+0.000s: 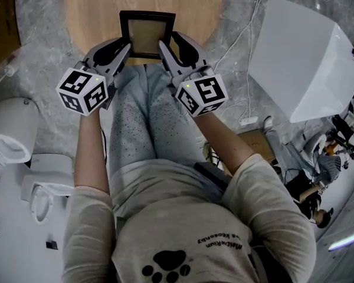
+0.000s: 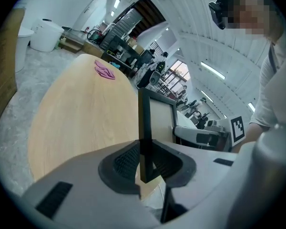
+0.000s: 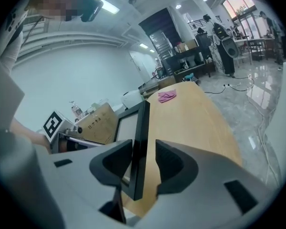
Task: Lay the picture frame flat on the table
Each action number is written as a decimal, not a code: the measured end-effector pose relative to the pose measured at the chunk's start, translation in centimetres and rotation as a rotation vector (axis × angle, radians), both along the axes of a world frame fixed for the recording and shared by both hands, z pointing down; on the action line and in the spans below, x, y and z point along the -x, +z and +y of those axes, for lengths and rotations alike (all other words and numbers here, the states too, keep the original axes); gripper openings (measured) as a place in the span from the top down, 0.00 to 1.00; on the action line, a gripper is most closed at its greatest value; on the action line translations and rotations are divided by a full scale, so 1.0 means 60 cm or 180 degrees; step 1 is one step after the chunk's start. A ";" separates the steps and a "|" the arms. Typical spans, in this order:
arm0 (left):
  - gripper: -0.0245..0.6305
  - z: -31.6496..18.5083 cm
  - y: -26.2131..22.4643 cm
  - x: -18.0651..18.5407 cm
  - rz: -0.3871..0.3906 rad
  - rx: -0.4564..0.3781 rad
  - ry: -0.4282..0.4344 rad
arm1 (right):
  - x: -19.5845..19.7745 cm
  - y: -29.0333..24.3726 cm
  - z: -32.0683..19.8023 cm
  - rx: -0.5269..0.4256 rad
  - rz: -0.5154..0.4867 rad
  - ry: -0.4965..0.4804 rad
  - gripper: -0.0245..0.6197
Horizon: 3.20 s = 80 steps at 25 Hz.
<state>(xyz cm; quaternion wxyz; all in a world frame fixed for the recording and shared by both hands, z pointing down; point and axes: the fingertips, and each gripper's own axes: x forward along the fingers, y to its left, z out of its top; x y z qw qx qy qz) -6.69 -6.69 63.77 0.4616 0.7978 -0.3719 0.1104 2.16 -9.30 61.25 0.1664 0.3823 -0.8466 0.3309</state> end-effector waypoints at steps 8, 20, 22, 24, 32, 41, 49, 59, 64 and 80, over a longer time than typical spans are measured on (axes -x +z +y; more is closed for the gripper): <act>0.83 0.001 0.022 0.013 -0.0160 0.0110 -0.0110 | 0.005 0.026 0.012 0.0146 0.0148 0.0006 0.79; 0.83 0.010 0.073 0.009 -0.0431 0.0339 -0.0202 | 0.002 0.088 0.015 0.0449 0.0287 0.0017 0.83; 0.83 0.011 0.084 0.006 -0.0451 0.0392 -0.0211 | -0.001 0.101 0.014 0.0503 0.0320 0.0031 0.83; 0.83 0.009 0.094 0.004 -0.0469 0.0431 -0.0213 | -0.003 0.112 0.012 0.0543 0.0345 0.0041 0.83; 0.83 0.024 0.134 0.001 -0.0465 0.0646 -0.0205 | -0.004 0.152 0.022 0.0693 0.0444 0.0004 0.83; 0.83 0.031 0.164 -0.008 -0.0529 0.0785 -0.0094 | -0.013 0.187 0.032 0.0841 0.0529 0.0021 0.83; 0.83 0.038 0.180 -0.013 -0.0523 0.0891 -0.0100 | -0.017 0.204 0.039 0.0936 0.0582 0.0038 0.84; 0.83 0.034 0.190 -0.010 -0.0509 0.0981 -0.0167 | -0.015 0.216 0.032 0.0980 0.0615 0.0029 0.84; 0.83 0.033 0.192 -0.011 -0.0517 0.1017 -0.0192 | -0.016 0.219 0.031 0.1013 0.0627 0.0044 0.84; 0.81 0.036 0.196 -0.011 -0.0667 0.1023 -0.0249 | -0.015 0.229 0.029 0.1110 0.0740 0.0114 0.84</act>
